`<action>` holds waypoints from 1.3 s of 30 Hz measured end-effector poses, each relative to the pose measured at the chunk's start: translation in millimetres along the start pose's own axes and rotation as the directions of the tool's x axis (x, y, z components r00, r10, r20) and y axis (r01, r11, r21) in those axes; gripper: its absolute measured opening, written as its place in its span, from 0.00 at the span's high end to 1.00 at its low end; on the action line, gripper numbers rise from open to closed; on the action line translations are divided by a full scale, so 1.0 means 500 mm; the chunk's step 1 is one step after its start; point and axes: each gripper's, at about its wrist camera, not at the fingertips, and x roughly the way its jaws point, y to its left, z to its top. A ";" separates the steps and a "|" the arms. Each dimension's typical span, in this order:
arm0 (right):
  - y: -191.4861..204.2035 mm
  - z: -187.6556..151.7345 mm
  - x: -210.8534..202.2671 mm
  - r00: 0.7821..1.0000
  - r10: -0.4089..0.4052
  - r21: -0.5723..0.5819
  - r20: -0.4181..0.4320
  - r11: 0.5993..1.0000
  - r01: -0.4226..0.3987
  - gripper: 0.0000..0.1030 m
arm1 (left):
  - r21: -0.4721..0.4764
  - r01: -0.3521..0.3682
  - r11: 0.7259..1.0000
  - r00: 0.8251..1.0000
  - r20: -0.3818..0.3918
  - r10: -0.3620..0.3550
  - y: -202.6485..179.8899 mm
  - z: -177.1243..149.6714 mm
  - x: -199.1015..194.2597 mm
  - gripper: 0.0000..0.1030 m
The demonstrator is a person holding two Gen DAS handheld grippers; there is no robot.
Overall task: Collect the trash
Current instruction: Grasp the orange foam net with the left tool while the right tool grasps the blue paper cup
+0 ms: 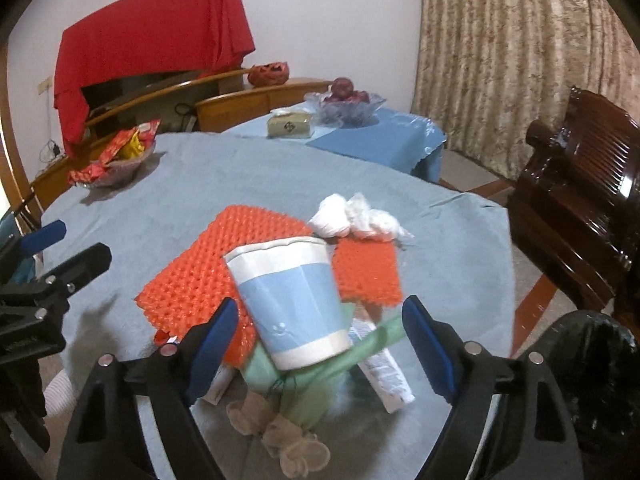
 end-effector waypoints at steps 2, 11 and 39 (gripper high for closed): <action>0.001 -0.001 0.017 1.000 0.016 -0.012 -0.024 1.000 -0.016 0.27 | -0.001 0.011 1.000 1.000 -0.003 -0.011 0.001 0.001 0.006 0.05; -0.004 -0.001 0.009 0.993 0.113 -0.002 -0.036 0.994 -0.113 0.52 | 0.011 0.080 0.997 0.996 -0.042 -0.080 -0.028 -0.002 0.030 0.22; -0.071 0.005 -0.088 0.995 0.074 0.071 0.061 0.994 -0.078 0.59 | 0.057 0.202 0.978 0.977 -0.084 -0.197 -0.116 -0.008 0.043 1.00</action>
